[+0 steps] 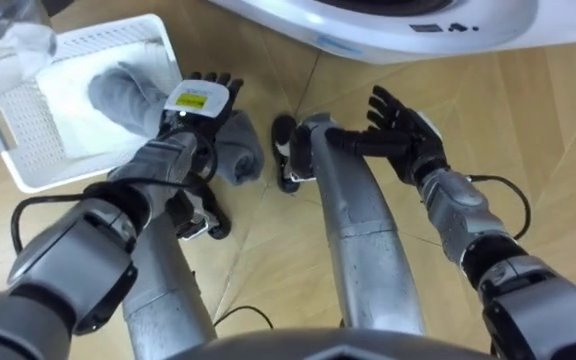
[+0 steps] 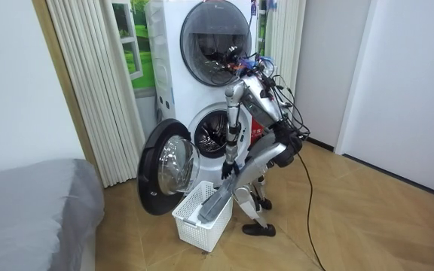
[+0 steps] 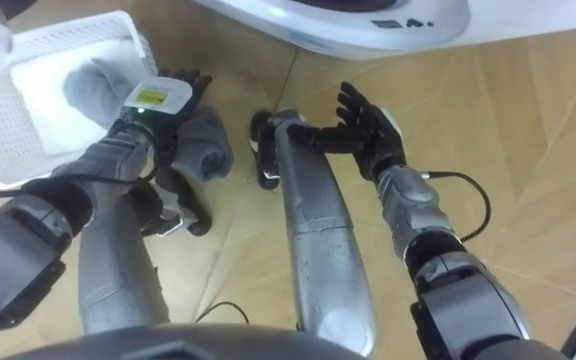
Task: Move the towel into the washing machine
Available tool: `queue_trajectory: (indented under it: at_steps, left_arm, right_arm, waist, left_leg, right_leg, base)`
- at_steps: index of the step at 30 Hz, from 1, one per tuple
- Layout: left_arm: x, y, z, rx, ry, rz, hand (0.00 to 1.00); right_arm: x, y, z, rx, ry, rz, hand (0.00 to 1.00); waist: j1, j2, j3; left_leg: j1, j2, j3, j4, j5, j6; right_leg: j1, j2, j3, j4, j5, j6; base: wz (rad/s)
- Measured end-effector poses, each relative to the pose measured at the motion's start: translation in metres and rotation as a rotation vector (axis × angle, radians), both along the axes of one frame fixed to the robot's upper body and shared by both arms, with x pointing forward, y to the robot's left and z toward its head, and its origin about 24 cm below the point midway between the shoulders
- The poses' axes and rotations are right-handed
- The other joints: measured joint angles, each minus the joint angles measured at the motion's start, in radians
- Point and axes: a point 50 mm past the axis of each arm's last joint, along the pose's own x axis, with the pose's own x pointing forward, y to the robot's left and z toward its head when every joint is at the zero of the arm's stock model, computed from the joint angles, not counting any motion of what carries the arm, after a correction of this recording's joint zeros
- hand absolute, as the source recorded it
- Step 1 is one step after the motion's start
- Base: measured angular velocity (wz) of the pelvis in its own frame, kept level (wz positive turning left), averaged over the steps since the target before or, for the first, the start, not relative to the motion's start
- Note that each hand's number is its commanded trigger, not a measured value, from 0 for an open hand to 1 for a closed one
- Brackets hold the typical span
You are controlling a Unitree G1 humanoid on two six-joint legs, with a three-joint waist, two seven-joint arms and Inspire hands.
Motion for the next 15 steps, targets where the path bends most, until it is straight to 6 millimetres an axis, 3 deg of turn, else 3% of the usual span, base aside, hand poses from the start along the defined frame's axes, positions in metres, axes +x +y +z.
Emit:
queue_trajectory:
  at_steps: [7,15]
  left_arm:
    - [0.0002,0.0046,-0.0010,0.037,0.060,-0.007,1.00]
    - [0.0056,0.0090,0.0010,0.033,0.163,0.039,1.00]
  right_arm:
    - [0.0010,0.0062,0.0002,-0.002,-0.003,0.035,0.00]
    - [0.0033,0.0085,0.0016,-0.017,-0.006,0.059,0.00]
  waist:
    - [-0.014,-0.025,-0.0004]
    - [-0.016,-0.032,-0.0005]
  left_leg:
    - [-0.004,0.013,0.011,0.003,-0.001,0.002]
    - [-0.004,0.016,0.012,0.008,-0.002,0.003]
  right_leg:
    - [-0.003,0.002,-0.002,0.000,-0.001,0.001]
    - [-0.003,0.005,-0.001,-0.001,-0.001,0.002]
  base:
    - [0.01]
    - [0.00]
